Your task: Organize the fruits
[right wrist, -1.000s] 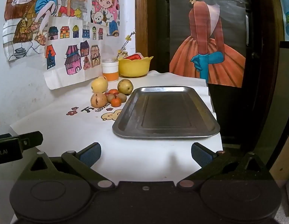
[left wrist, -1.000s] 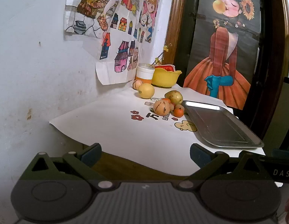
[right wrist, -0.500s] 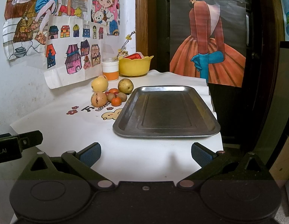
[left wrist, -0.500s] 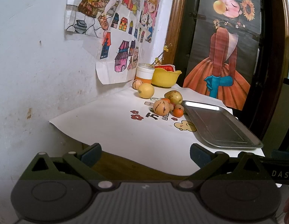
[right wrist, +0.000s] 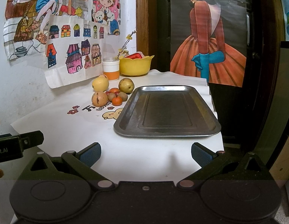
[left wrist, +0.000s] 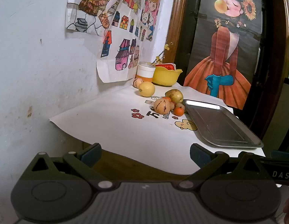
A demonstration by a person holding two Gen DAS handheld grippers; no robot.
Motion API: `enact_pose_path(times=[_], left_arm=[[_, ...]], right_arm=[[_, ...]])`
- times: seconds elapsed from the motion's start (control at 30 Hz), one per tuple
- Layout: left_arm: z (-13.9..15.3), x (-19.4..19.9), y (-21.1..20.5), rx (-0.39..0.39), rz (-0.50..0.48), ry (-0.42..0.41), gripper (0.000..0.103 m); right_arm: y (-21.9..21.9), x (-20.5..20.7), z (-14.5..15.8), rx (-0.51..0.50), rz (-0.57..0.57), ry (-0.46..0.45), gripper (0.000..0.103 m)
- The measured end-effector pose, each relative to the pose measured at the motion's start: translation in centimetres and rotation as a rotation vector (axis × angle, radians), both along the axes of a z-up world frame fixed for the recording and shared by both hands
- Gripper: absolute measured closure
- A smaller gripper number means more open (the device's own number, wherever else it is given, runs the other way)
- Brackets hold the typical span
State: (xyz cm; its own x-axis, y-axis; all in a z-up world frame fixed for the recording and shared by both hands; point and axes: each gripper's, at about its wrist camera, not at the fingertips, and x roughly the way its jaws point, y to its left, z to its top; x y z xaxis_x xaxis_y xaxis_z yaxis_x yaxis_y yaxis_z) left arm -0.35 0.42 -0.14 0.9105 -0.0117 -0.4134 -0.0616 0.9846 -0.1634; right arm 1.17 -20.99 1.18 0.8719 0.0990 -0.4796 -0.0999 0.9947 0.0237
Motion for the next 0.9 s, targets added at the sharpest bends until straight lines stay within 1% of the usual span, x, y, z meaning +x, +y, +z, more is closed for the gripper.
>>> enact_pose_path(times=[0.9], left_arm=[[0.02,-0.01,-0.11,-0.003,-0.009,0.015,0.000]], right_arm=[[0.17,0.10,0.03,-0.003,0.000,0.004,0.000]])
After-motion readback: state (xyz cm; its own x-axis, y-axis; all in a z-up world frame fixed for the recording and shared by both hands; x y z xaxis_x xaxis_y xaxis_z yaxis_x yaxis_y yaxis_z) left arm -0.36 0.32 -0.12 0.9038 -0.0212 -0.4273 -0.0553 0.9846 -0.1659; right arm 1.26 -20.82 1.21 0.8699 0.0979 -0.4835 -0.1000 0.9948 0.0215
